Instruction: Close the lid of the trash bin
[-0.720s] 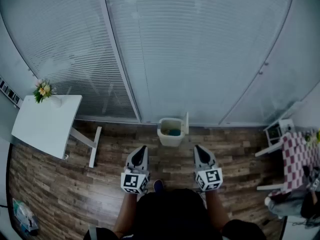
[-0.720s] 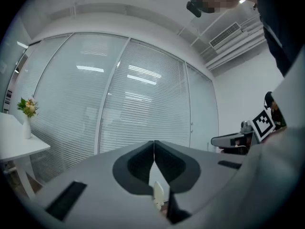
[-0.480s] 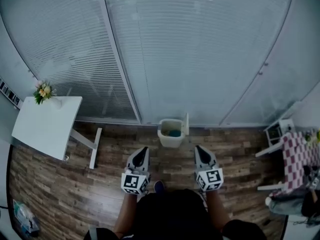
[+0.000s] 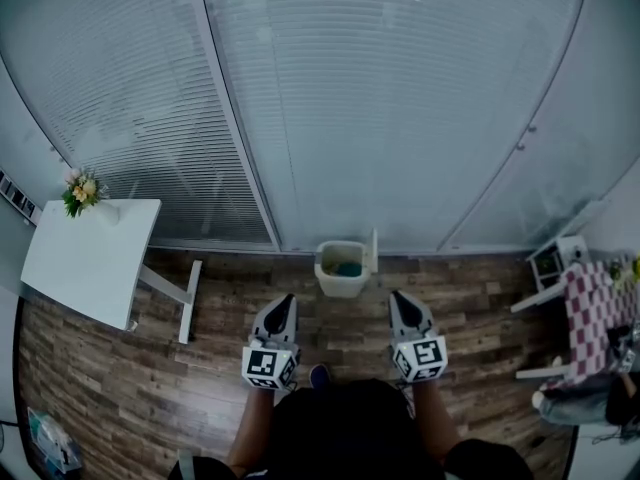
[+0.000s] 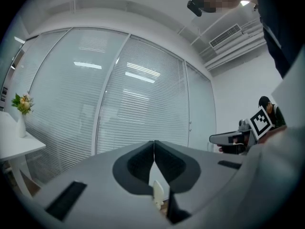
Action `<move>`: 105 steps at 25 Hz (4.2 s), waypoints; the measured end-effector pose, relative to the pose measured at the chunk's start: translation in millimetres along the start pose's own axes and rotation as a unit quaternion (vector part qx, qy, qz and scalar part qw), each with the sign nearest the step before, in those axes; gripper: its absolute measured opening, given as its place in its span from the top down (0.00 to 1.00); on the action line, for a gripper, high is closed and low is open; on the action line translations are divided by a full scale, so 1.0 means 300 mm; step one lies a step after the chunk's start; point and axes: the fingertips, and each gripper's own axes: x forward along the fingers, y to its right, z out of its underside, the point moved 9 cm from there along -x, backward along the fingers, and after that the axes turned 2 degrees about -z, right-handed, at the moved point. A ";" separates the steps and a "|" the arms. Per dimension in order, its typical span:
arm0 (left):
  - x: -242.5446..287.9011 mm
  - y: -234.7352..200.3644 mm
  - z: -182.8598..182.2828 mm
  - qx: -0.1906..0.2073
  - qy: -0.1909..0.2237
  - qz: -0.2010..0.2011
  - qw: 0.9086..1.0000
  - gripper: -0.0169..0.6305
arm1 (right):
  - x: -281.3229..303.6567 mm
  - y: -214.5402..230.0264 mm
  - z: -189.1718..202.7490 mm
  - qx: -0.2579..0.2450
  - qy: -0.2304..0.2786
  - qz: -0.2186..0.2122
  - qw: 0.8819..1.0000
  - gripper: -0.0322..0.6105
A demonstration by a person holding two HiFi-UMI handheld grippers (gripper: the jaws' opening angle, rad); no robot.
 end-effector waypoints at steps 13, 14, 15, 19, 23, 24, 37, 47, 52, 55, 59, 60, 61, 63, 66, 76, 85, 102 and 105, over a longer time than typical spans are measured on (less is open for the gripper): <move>0.072 -0.047 0.036 0.002 -0.011 0.019 1.000 0.96 | 0.052 -0.018 0.009 -0.011 -0.003 0.018 1.000 0.88; 0.076 -0.045 0.034 0.004 -0.012 0.019 1.000 0.96 | 0.059 -0.016 0.013 -0.008 -0.004 0.018 1.000 0.76; 0.078 -0.045 0.033 0.006 -0.014 0.018 1.000 0.96 | 0.064 -0.016 0.017 -0.005 -0.006 0.019 1.000 0.64; 0.092 -0.060 0.030 0.006 -0.013 0.017 1.000 0.96 | 0.083 -0.022 0.008 -0.005 0.000 0.023 1.000 0.59; 0.094 -0.070 0.032 0.006 -0.016 0.018 1.000 0.96 | 0.089 -0.029 0.013 0.001 0.000 0.022 1.000 0.57; 0.094 -0.072 0.033 0.006 -0.019 0.018 1.000 0.96 | 0.091 -0.030 0.015 0.004 -0.001 0.023 1.000 0.57; 0.158 -0.098 0.093 -0.024 -0.047 0.017 0.998 0.96 | 0.140 0.022 0.078 0.024 -0.041 0.048 0.998 0.57; 0.328 -0.147 0.099 -0.018 -0.055 0.000 0.998 0.96 | 0.328 0.121 0.073 0.037 -0.053 0.038 0.997 0.57; 0.413 -0.161 0.135 -0.012 -0.066 -0.005 0.998 0.96 | 0.401 0.166 0.094 0.042 -0.064 0.032 0.997 0.57; 0.457 -0.180 0.155 -0.012 -0.074 -0.010 0.997 0.96 | 0.446 0.187 0.111 0.039 -0.075 0.026 0.996 0.57; 0.507 -0.207 0.196 -0.018 -0.093 -0.019 0.995 0.96 | 0.511 0.210 0.144 0.057 -0.094 0.029 0.994 0.57; 0.520 -0.215 0.202 -0.019 -0.098 -0.022 0.995 0.96 | 0.529 0.219 0.152 0.059 -0.096 0.030 0.993 0.57; 0.531 -0.223 0.208 -0.019 -0.102 -0.025 0.994 0.96 | 0.545 0.228 0.161 0.060 -0.099 0.030 0.993 0.57; 0.552 -0.235 0.221 -0.018 -0.107 -0.027 0.994 0.96 | 0.571 0.247 0.189 0.057 -0.106 0.025 0.992 0.57; 0.586 -0.246 0.250 -0.018 -0.112 -0.034 0.993 0.96 | 0.607 0.283 0.235 0.047 -0.122 0.021 0.991 0.57; 0.753 -0.308 0.390 -0.008 -0.118 -0.037 0.992 0.96 | 0.785 0.385 0.376 0.049 -0.136 0.016 0.989 0.57; 0.816 -0.323 0.543 -0.013 -0.124 -0.030 0.992 0.96 | 0.876 0.425 0.547 0.057 -0.160 0.008 0.985 0.57; 0.887 -0.314 0.832 -0.026 -0.158 -0.046 0.986 0.96 | 0.995 0.561 0.904 0.065 -0.207 0.047 0.975 0.57; 0.902 -0.322 0.858 -0.028 -0.158 -0.051 0.986 0.96 | 1.008 0.575 0.950 0.062 -0.219 0.051 0.972 0.57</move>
